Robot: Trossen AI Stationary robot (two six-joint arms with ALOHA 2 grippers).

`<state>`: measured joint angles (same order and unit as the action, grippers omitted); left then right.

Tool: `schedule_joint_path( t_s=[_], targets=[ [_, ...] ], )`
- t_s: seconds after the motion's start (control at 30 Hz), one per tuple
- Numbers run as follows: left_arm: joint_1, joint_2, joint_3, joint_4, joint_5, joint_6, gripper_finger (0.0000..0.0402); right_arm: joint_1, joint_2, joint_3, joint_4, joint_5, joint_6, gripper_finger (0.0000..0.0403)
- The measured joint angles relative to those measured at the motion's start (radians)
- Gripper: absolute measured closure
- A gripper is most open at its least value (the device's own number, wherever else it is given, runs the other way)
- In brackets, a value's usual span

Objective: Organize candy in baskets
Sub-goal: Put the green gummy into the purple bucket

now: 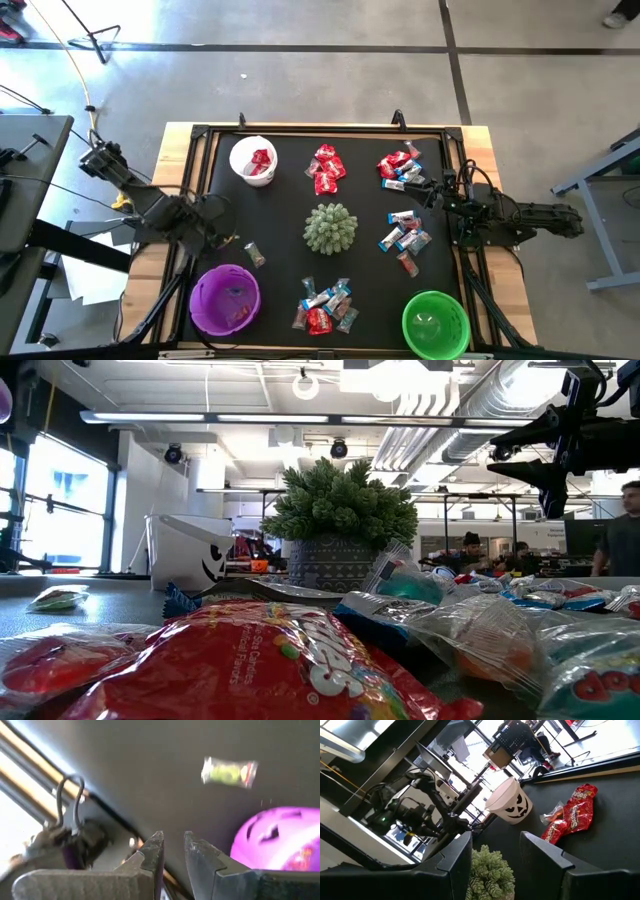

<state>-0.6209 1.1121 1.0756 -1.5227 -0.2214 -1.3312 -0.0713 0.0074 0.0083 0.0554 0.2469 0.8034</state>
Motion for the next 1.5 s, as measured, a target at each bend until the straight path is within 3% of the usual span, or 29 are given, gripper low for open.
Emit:
schedule_joint_path(
  t_s=[0.17,0.47,0.67,1.1,1.5],
  targets=[
    [0.142,-0.049,-0.1,0.19,-0.038,-0.008,0.0339,0.0,0.0,0.0,0.0,0.0,0.0,0.024],
    [0.334,0.008,-0.179,0.521,0.017,-0.284,0.0339,0.0,0.0,0.0,0.0,0.0,0.0,0.024],
    [0.334,0.119,-0.179,0.622,0.041,-0.401,0.0325,0.0,0.0,0.0,0.0,0.0,0.0,0.024],
    [0.33,0.331,-0.179,0.71,0.288,-0.386,0.0248,0.0,0.0,0.0,0.0,0.0,0.0,0.024],
    [0.33,0.395,-0.179,0.67,0.313,-0.36,0.024,0.0,0.0,0.0,0.0,0.0,0.0,0.024]
  ],
)
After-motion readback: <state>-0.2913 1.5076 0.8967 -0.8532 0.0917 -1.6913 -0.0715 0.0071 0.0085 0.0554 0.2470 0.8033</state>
